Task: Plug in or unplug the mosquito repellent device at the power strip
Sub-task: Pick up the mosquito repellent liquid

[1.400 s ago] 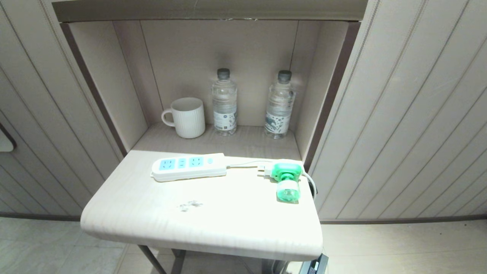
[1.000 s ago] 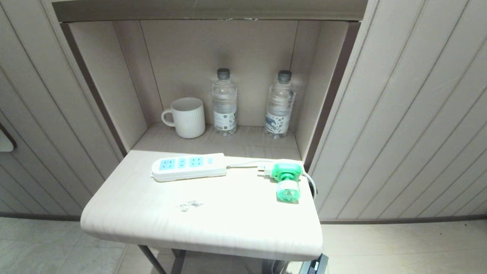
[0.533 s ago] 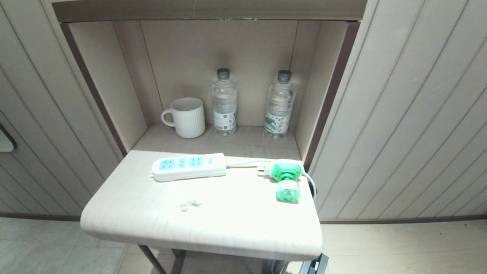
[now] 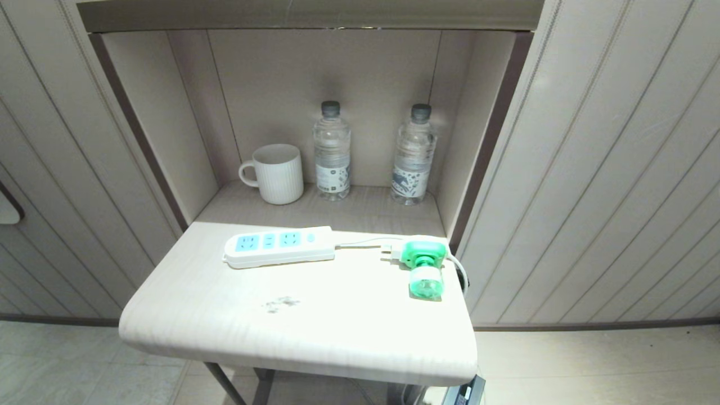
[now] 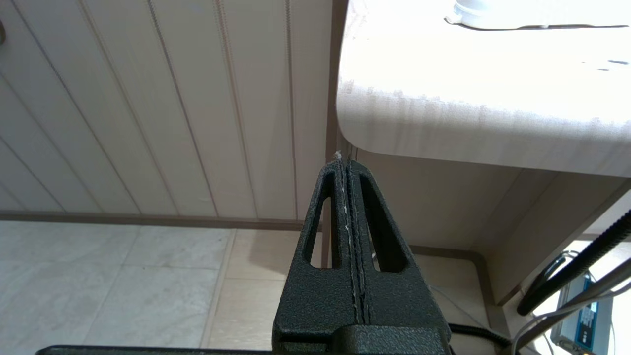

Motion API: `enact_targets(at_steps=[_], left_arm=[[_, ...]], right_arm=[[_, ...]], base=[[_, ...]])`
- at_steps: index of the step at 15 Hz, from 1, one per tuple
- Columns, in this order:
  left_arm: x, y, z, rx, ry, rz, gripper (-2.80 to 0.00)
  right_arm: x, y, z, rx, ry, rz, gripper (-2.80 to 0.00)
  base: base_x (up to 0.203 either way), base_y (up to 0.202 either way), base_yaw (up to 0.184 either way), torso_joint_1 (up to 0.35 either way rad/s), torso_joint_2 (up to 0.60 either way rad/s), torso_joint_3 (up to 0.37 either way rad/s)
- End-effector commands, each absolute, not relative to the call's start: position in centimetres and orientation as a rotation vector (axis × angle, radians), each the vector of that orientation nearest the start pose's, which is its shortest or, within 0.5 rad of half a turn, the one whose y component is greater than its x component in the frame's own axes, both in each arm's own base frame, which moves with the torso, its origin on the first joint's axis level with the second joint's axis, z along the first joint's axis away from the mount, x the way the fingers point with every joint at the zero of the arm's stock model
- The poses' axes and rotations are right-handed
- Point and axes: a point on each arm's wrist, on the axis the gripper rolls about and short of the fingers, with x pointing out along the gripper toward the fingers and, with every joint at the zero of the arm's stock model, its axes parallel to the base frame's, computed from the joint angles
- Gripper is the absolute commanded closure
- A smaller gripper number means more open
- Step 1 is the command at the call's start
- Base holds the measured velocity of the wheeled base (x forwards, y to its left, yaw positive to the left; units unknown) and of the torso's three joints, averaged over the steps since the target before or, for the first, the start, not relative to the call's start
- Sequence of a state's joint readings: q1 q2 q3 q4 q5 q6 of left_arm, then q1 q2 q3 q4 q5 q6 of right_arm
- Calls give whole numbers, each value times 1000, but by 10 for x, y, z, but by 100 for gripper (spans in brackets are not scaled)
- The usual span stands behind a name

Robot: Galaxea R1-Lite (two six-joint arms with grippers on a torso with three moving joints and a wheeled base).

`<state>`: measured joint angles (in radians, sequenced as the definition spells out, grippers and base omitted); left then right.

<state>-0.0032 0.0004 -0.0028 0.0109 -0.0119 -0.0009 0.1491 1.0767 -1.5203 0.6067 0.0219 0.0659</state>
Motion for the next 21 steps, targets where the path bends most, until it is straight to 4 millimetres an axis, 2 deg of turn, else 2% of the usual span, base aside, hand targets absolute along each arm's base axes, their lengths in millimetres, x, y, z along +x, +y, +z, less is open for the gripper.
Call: enact_targets(at_steps=[1,2,4,6,7,9,13,14,17,21], left_arm=[[-23,0,75,-2,9,-15,0],[-23,0,74,-2,12,-15,0],[-23,0,74,-1,12,-15,0],[-23,0,75,-1,12,-15,0],[-23,0,75,0,9,-14,0],[-23,0,75,5,9,-15,0],[-23,0,75,5,9,-15,0],[-23,0,75,5,9,-15,0],[-23,0,75,5,9,-17,0],[-23,0,75,5,9,-15,0]], right_arm=[[184,45,386,38,453,239,0],[207,59,379,30,541,267,0],[242,93,352,-17,704,321,0],[262,116,331,-56,791,352,0],[267,127,322,-69,824,374,0],[272,138,313,-60,858,385,0],[269,146,310,-53,878,395,0],[266,149,311,-55,875,403,-280],[257,148,317,12,871,377,-280],[221,128,340,40,802,393,-280]], base=[[0,0,0,0,0,0],[0,0,0,0,0,0],[0,0,0,0,0,0],[0,0,0,0,0,0],[0,0,0,0,0,0],[0,0,0,0,0,0],[0,0,0,0,0,0],[0,0,0,0,0,0],[0,0,0,0,0,0],[0,0,0,0,0,0]])
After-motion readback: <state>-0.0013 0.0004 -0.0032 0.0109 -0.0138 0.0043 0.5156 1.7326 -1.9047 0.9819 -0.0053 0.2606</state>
